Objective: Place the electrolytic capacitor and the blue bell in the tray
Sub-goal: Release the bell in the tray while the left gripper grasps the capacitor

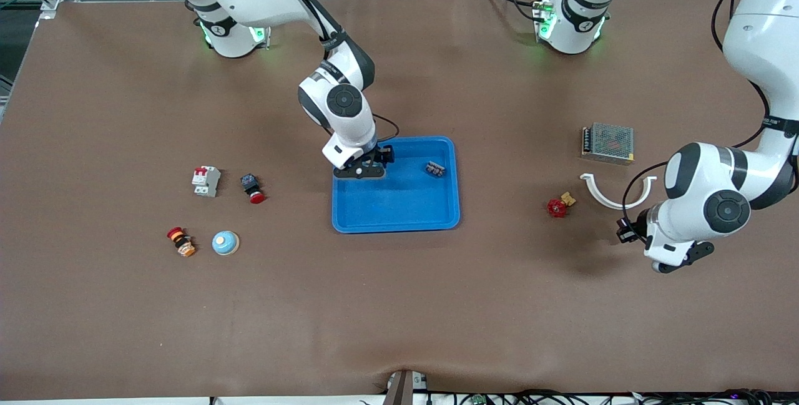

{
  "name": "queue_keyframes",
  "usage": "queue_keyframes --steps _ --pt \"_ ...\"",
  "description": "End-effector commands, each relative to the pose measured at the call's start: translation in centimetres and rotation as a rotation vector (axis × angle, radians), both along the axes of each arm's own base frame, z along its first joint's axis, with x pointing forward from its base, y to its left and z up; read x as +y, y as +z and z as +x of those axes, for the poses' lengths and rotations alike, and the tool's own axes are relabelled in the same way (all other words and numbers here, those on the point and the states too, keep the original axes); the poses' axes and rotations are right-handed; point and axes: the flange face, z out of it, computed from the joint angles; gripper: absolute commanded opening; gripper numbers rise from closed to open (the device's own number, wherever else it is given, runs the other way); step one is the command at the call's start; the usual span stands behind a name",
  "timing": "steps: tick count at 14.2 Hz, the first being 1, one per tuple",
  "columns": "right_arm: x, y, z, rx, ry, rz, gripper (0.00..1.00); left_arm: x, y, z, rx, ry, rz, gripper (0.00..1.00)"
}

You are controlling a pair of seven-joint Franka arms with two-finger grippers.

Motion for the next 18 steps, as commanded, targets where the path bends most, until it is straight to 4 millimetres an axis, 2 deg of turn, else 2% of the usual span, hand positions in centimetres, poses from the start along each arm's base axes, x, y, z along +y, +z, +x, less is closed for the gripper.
queue_keyframes --steps 1,3,6,8,10,15,18 --pt "0.3 0.7 0.0 -0.018 0.001 -0.01 1.0 -2.6 2.5 -0.1 0.002 0.046 0.017 0.0" --pt "0.1 3.0 0.3 -0.012 0.005 -0.025 1.0 -4.8 3.5 -0.2 -0.003 0.09 0.008 0.0" --pt "-1.3 7.2 1.4 0.028 0.048 -0.08 1.0 -7.4 5.1 -0.1 -0.022 0.165 0.001 0.0" --pt "-3.6 9.9 3.2 0.04 0.058 -0.096 1.0 -9.1 6.4 0.1 -0.023 0.201 0.007 0.0" --pt "-5.7 12.0 4.5 0.043 0.117 -0.099 1.0 -11.6 6.8 -0.1 -0.026 0.225 0.016 0.0" --pt "-14.8 15.1 10.6 0.056 0.264 -0.092 1.0 -18.2 8.2 -0.5 -0.047 0.322 -0.002 0.0" --pt "-21.7 16.0 14.5 0.04 0.359 -0.074 1.0 -20.8 8.5 -1.1 -0.033 0.368 -0.022 0.0"
